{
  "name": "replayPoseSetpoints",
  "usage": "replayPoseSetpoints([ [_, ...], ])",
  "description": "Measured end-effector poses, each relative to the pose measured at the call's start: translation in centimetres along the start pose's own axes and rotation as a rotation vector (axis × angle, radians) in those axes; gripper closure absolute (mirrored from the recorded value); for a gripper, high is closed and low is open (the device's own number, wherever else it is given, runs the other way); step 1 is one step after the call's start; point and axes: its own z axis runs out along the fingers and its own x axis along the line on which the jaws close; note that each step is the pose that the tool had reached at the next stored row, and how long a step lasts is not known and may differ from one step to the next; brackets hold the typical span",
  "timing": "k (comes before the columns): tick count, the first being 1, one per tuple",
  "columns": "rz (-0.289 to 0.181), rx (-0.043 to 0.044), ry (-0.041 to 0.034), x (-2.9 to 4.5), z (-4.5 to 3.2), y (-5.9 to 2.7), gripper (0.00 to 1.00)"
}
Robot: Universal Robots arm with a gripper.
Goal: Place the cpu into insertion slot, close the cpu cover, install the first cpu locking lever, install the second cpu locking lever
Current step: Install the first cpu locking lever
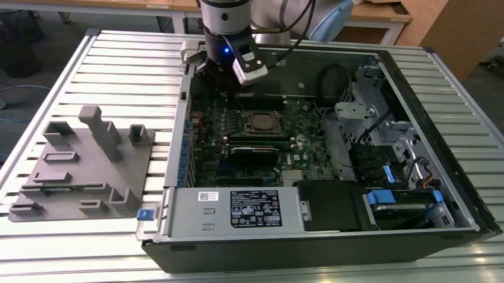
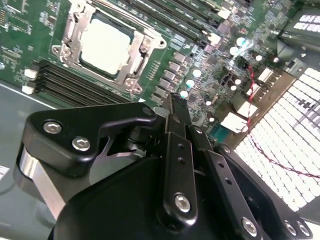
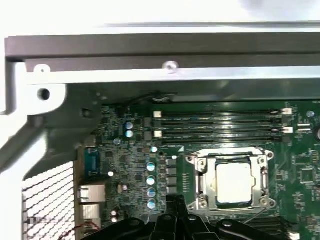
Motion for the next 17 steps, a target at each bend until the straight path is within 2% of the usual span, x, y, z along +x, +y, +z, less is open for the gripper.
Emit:
replayPoseSetpoints([
  [4,0.001,0.0,0.0,0.23,0.05,0.22,0.89],
  [13,0.002,0.0001,-0.0002,0.62,0.21,1.76,0.89],
  [17,0.002,0.0,-0.0002,0.68,0.32,2.19,0.89],
])
